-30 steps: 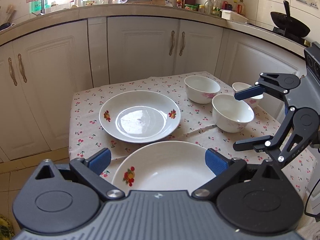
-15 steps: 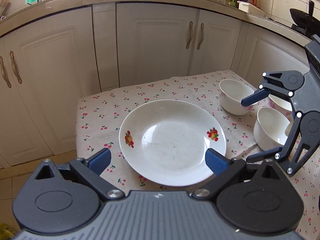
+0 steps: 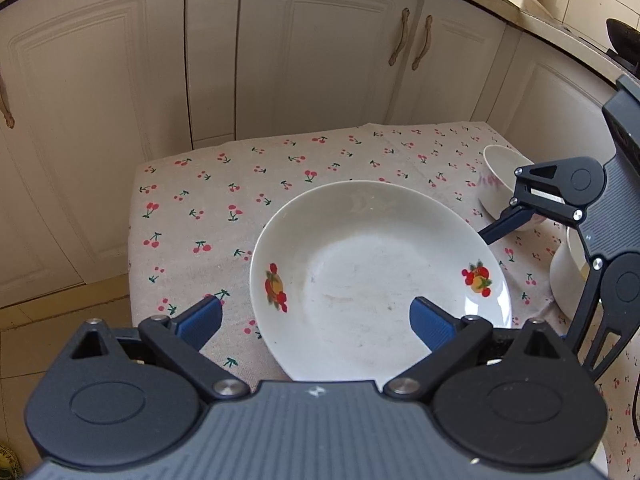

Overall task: Organize plates and bowls
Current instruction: 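Grasp the rim of the fruit-decal white plate with the left tool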

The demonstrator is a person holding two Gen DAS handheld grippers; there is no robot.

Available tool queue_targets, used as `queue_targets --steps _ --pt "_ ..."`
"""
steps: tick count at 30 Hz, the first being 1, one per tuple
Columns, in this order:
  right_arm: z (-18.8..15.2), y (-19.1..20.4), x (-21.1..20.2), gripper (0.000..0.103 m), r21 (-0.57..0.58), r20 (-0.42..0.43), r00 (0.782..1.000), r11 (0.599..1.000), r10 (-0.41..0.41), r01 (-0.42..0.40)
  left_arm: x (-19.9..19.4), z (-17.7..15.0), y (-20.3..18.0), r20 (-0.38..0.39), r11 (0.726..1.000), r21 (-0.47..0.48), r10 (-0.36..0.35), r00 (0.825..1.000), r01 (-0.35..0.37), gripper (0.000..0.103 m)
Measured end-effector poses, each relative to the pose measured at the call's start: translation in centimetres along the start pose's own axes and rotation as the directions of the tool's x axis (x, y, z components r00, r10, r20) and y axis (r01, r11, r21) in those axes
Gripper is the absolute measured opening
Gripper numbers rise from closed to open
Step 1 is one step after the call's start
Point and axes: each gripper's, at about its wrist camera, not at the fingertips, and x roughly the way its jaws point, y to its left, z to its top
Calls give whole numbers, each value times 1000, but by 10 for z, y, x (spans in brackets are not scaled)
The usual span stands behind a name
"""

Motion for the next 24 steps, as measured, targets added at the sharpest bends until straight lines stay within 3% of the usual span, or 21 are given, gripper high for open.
queue_targets --steps 5,17,24 --pt "6 -6 11 103 34 -26 998 998 56 -55 12 2 6 -28 1000 1 -26 999 26 99" --pt "10 -5 16 103 -8 -8 997 997 78 -78 34 11 13 -72 994 -20 -112 991 111 97" --pt "7 -6 14 103 -12 16 997 997 79 -79 39 22 14 -87 990 6 -141 986 142 88"
